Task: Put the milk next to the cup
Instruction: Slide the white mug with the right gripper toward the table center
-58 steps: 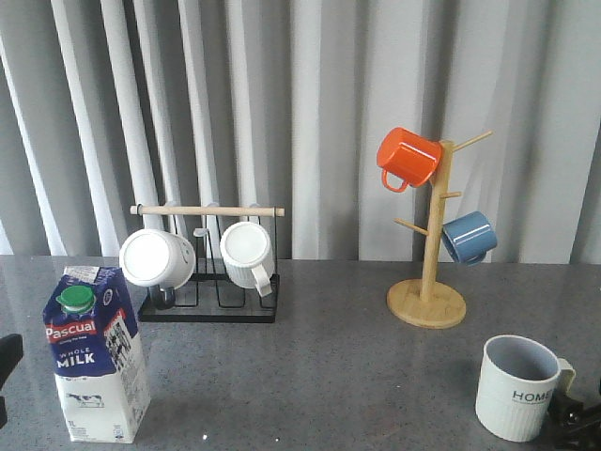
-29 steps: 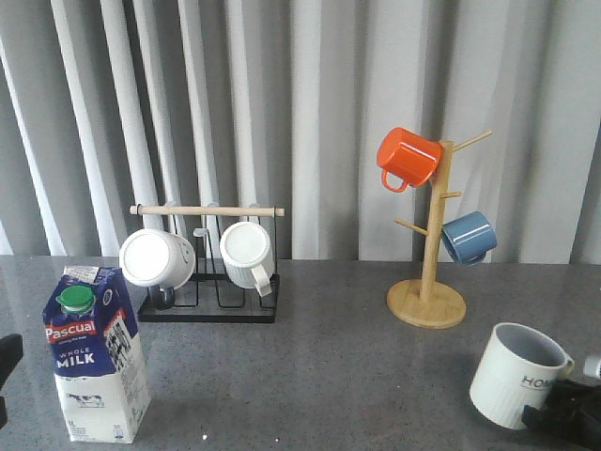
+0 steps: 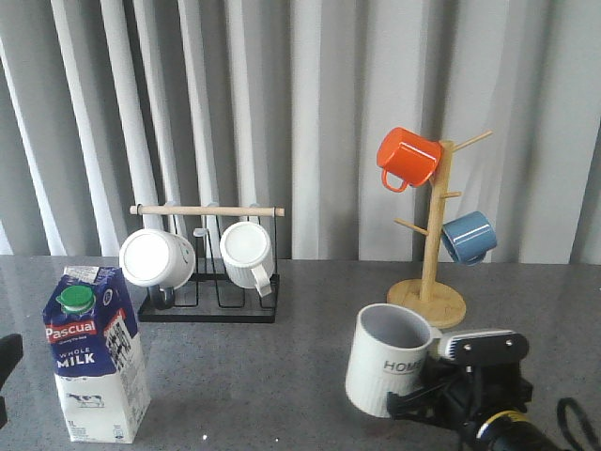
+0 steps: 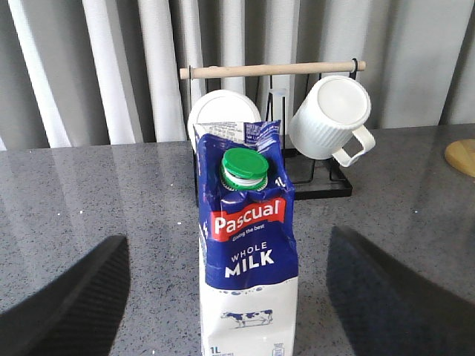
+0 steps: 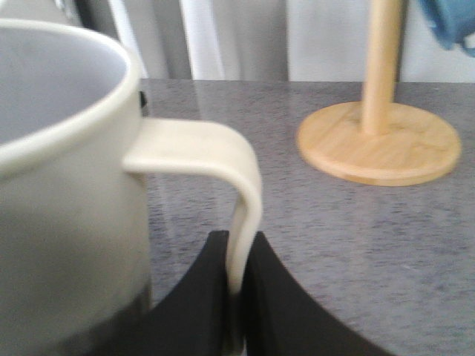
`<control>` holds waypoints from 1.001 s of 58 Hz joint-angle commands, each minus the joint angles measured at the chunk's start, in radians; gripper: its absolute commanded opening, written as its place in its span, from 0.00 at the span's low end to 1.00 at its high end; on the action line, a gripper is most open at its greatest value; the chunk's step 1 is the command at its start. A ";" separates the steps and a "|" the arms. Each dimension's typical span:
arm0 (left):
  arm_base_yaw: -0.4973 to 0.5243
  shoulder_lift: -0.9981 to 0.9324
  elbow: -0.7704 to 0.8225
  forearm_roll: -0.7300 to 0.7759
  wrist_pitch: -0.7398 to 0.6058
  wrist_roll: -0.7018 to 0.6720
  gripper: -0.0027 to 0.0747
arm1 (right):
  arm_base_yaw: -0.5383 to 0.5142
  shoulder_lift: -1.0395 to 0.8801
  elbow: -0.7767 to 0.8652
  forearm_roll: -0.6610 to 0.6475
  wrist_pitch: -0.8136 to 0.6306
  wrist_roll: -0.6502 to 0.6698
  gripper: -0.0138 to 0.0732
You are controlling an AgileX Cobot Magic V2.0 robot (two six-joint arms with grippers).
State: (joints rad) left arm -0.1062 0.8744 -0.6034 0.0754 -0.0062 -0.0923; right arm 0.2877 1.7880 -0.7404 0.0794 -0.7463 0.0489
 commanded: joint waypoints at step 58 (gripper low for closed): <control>-0.005 -0.006 -0.033 -0.010 -0.064 -0.008 0.71 | 0.247 0.160 -0.200 0.577 -0.041 -0.531 0.24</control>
State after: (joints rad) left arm -0.1062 0.8744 -0.6034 0.0754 -0.0062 -0.0923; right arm 0.5326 1.9871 -0.9180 0.6980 -0.7547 -0.4303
